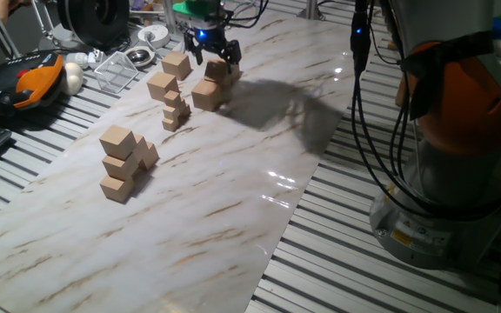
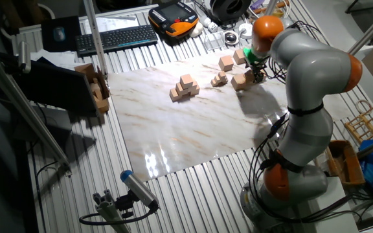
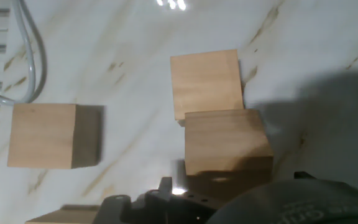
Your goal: Stack the blocks into a pyramid shape
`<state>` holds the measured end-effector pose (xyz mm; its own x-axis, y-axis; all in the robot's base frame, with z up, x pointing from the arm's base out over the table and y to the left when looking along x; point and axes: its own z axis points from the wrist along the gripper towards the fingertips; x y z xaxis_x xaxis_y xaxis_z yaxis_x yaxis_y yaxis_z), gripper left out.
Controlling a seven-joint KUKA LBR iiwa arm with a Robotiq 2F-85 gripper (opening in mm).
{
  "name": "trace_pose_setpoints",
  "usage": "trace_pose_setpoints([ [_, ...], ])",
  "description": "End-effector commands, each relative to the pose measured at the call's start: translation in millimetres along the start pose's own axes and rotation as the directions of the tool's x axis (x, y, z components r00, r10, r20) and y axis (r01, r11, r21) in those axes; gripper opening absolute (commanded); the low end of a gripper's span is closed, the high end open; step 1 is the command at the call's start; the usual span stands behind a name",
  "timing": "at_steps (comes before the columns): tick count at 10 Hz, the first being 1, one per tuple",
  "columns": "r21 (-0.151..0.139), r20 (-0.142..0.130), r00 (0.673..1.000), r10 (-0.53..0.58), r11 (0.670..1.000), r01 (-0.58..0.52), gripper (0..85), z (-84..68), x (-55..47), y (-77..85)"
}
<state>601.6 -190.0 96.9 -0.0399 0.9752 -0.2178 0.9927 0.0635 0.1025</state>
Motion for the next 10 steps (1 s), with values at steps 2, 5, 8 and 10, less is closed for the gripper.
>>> trace_pose_setpoints([
  [2,-0.013,0.049,0.999,-0.01,1.0,0.011,85.0,0.3,0.6,0.4],
  [5,-0.02,0.104,0.994,-0.018,1.0,0.02,85.0,2.6,-0.1,3.1],
  [8,-0.014,0.131,0.991,-0.004,1.0,0.006,85.0,6.0,-1.8,5.3],
  [10,-0.007,0.142,0.99,0.001,1.0,0.0,85.0,6.5,-1.5,4.6],
])
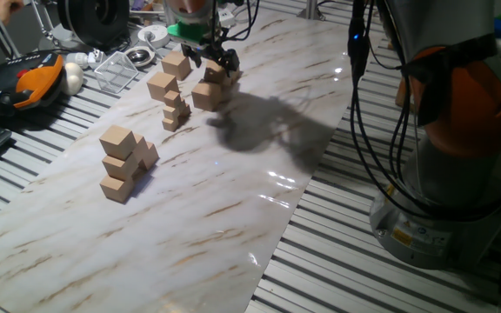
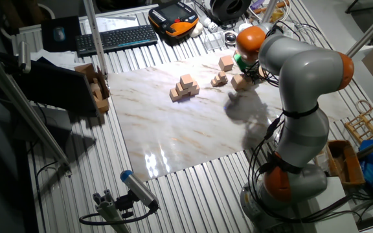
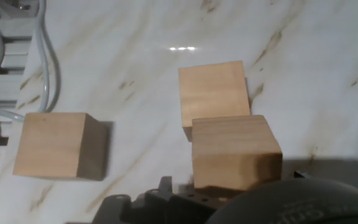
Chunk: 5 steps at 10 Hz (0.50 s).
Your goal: Stack the blocks into a pyramid shape
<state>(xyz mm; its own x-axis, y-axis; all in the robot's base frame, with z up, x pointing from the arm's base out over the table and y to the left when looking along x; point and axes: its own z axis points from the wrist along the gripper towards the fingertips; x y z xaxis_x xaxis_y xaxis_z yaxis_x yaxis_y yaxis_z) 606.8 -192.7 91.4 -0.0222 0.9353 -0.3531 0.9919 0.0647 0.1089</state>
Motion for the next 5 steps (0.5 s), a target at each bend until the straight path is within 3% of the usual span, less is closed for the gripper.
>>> trace_pose_setpoints([
  [1,0.003,0.004,1.0,0.002,1.0,-0.002,85.0,0.3,0.5,-0.1],
  [5,0.002,0.019,1.0,-0.006,1.0,0.006,85.0,3.8,0.7,-3.6],
])
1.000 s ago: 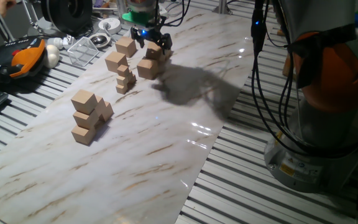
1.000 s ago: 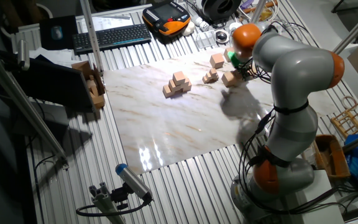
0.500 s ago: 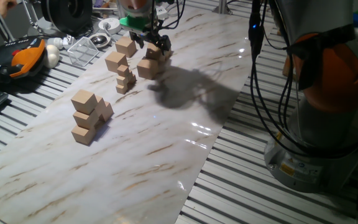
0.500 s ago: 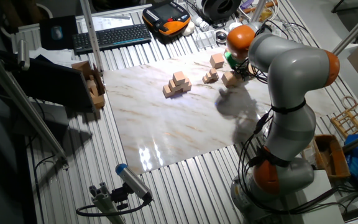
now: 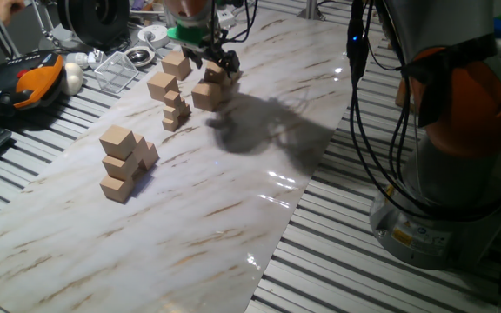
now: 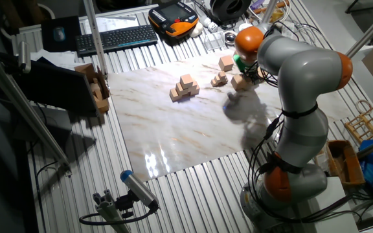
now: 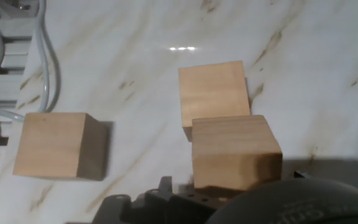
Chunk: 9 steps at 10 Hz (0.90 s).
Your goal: Stack the blocks into a pyramid shape
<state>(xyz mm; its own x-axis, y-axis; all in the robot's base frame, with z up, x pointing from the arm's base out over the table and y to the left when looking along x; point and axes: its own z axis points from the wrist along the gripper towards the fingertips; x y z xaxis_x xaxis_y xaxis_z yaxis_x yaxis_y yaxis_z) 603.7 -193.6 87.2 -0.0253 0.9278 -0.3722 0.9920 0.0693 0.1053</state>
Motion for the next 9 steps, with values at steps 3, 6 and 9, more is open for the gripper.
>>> trace_pose_setpoints([
  [3,-0.004,0.022,1.0,-0.006,1.0,0.006,85.0,0.1,-0.3,-1.0],
  [6,-0.008,0.033,0.999,-0.01,1.0,0.011,85.0,1.7,-0.8,-1.7],
  [9,-0.012,0.04,0.999,-0.016,1.0,0.016,85.0,2.3,-1.6,-1.8],
])
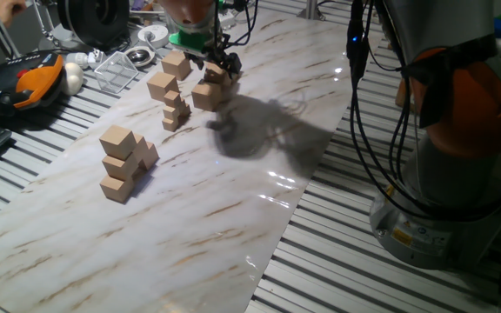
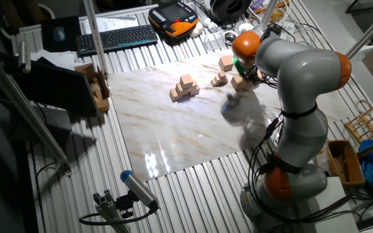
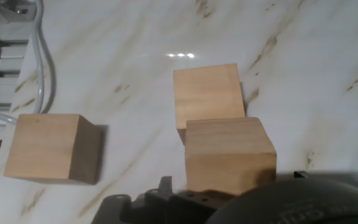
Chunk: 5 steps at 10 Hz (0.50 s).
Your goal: Stack the blocks into a pyramid shape
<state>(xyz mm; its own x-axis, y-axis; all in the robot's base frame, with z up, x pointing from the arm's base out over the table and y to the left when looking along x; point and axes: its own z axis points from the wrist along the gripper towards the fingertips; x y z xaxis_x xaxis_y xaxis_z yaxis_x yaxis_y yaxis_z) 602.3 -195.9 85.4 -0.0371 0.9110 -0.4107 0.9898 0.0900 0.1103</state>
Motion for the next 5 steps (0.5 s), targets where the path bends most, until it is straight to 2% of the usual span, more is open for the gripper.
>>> trace_pose_setpoints([
  [1,-0.001,0.002,1.0,-0.002,1.0,0.002,68.0,0.0,0.0,0.0],
  [3,-0.005,-0.001,1.0,-0.008,1.0,0.008,68.0,0.1,0.0,-0.2],
  [4,-0.005,-0.004,1.0,-0.012,1.0,0.012,51.0,0.2,-0.1,-0.3],
  [5,-0.007,-0.01,1.0,-0.016,1.0,0.016,51.0,0.2,0.0,-0.3],
])
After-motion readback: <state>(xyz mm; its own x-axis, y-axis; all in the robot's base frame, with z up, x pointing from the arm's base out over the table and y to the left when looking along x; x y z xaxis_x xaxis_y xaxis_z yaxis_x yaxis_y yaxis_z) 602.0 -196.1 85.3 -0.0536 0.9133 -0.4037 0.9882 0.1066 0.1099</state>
